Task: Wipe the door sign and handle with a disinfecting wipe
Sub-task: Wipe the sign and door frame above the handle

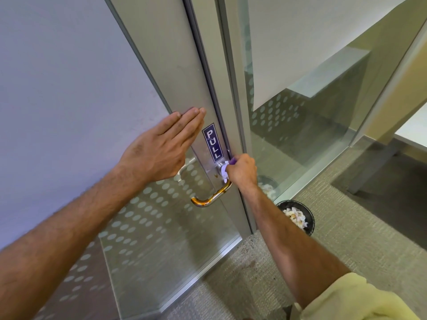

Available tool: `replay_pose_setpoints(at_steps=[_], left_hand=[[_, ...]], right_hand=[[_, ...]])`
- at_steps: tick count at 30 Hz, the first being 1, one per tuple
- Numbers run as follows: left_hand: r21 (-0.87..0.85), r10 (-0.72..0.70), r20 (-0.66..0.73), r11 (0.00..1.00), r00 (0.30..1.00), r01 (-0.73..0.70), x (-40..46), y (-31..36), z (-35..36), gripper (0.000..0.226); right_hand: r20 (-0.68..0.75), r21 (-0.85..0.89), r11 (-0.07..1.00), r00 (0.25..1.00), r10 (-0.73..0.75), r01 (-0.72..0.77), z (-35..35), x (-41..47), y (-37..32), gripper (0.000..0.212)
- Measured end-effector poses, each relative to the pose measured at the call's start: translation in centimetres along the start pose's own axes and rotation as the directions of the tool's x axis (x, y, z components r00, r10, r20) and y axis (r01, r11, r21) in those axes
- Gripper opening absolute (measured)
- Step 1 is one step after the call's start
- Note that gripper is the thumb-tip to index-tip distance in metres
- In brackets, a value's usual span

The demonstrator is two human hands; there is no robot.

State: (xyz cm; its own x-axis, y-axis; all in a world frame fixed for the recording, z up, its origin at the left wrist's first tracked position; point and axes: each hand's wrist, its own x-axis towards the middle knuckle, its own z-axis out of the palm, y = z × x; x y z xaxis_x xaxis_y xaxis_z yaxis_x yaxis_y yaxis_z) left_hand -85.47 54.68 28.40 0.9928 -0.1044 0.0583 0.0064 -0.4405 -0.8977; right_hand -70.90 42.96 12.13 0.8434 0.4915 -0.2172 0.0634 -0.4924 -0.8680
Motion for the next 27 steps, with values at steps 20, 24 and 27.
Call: replay_pose_setpoints(at_steps=[20,24,27], left_hand=[[-0.012,0.002,-0.007,1.000,1.000,-0.002,0.0,-0.1,0.1,0.078],[-0.007,-0.007,-0.007,1.000,1.000,0.007,0.0,0.0,0.0,0.078],[0.005,-0.009,-0.002,1.000,1.000,0.009,0.0,-0.1,-0.1,0.079]], right_hand=[[-0.017,-0.166,0.979,0.992,-0.125,0.120,1.4,-1.0,0.4,0.016],[-0.074,-0.249,0.947,0.971,-0.227,0.203,2.1,-2.0,-0.1,0.017],[-0.078,-0.266,0.939,0.965,-0.249,0.220,1.7,-2.1,-0.7,0.014]])
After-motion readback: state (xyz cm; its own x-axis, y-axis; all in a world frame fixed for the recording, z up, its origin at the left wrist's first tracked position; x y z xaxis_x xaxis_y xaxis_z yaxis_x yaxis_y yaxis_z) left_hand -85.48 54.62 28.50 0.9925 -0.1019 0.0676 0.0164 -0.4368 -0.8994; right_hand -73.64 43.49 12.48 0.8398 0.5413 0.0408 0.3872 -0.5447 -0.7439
